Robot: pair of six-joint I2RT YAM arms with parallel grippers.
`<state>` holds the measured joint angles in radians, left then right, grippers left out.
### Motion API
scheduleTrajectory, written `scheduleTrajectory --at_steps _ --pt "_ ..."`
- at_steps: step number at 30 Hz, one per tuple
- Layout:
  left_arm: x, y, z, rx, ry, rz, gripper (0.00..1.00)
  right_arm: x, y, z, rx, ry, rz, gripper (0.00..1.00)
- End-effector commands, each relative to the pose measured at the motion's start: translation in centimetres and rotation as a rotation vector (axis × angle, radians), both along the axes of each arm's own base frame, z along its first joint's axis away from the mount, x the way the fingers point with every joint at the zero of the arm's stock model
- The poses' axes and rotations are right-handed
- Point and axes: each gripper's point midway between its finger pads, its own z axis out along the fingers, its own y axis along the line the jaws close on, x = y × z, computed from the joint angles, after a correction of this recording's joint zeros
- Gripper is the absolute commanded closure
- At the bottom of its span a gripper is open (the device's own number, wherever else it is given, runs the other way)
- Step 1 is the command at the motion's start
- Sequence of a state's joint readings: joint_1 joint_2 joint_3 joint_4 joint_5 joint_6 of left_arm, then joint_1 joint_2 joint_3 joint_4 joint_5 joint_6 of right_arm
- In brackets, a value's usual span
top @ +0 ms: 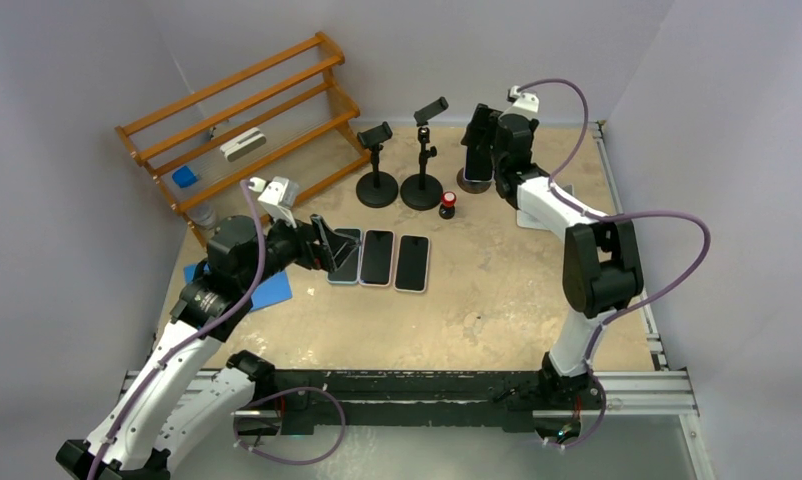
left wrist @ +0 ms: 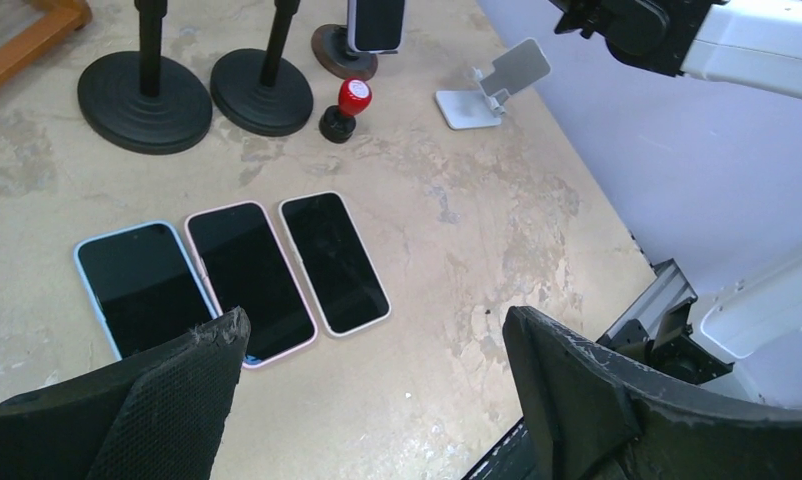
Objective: Remove the phone from the phone stand
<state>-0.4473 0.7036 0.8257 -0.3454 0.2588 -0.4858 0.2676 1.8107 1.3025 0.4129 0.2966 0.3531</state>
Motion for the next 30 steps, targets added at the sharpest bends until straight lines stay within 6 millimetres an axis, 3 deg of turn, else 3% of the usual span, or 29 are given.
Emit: scheduleTrajectory --at_steps 1,10,16,30 --pt "0.0 -0.9 1.7 -0.024 -0.073 -0.057 0.04 1.5 -0.4 3.7 -0.023 -0.087 -0.021 0.02" --pt "-0.1 -1.6 1.4 -0.024 -0.060 -0.094 0.05 1.2 -1.5 3.3 -0.104 -0.117 -0.046 0.03" --pt "-0.1 -1.8 1.2 -0.023 -0.049 -0.104 0.05 1.9 0.1 3.1 -0.124 -0.036 0.057 0.01" --pt "-0.1 -2.2 0.7 -0.024 -0.023 -0.126 0.05 3.0 0.1 2.2 -0.186 0.070 0.073 0.01"
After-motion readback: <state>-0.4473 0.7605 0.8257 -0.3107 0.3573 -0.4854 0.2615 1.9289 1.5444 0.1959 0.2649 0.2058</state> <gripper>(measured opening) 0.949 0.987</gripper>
